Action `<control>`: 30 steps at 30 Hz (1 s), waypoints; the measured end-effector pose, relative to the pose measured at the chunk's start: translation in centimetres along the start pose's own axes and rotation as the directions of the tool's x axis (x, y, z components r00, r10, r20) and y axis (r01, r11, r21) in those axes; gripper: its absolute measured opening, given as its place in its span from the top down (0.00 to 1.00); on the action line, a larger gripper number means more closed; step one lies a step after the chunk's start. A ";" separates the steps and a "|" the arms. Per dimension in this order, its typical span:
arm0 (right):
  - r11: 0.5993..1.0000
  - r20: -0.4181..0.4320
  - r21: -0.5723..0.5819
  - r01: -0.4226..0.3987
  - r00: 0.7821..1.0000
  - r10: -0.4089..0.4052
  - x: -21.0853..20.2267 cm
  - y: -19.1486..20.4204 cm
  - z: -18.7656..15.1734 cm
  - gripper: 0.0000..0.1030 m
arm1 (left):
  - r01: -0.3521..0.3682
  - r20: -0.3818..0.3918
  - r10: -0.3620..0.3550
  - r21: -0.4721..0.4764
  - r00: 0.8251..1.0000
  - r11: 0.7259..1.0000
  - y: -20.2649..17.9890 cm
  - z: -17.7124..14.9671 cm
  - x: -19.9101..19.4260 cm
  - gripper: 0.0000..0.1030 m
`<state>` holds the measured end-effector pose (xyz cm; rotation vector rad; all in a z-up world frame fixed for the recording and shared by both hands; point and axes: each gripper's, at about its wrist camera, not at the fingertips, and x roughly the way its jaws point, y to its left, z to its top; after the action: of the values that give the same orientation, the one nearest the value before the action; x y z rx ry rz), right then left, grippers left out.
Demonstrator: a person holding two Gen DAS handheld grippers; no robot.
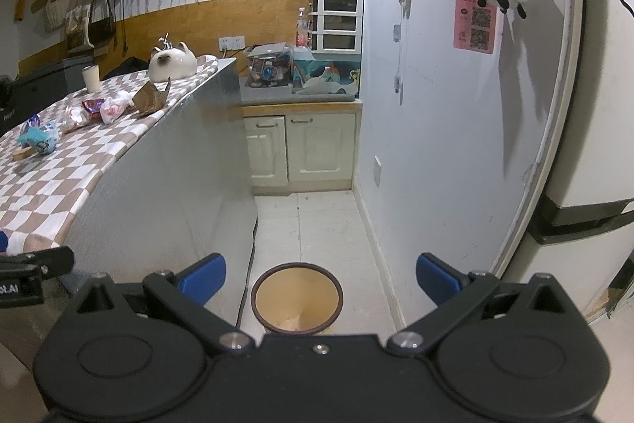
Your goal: Collect trash
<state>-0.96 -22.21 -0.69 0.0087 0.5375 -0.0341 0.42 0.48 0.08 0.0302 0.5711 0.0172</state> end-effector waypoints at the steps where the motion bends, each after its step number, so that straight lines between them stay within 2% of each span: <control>1: 1.000 0.005 -0.001 0.003 1.000 -0.003 0.1 -0.1 0.0 0.00 | -0.011 0.004 0.011 -0.001 1.000 1.000 0.4 0.2 0.3 0.00; 8: 1.000 0.064 -0.008 0.009 0.998 -0.008 2.1 0.2 1.8 0.00 | -0.091 0.042 0.093 -0.047 0.995 0.995 4.3 1.7 1.8 0.00; 14: 0.999 0.110 -0.029 -0.026 0.993 0.029 4.3 2.1 3.3 0.00 | -0.162 0.043 0.167 -0.106 0.985 0.981 8.5 3.2 3.5 0.00; 26: 0.973 0.178 -0.063 -0.221 0.957 0.228 9.4 9.0 9.5 0.00 | -0.271 0.046 0.282 -0.172 0.958 0.947 16.6 7.4 5.6 0.00; 30: 0.951 0.173 -0.062 -0.303 0.935 0.309 11.9 11.5 11.9 0.00 | -0.300 -0.006 0.304 -0.186 0.953 0.936 18.7 8.9 7.4 0.00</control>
<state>15.78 -11.31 3.42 0.0557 0.3500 0.2773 11.35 19.10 4.19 -0.0626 0.5354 0.3692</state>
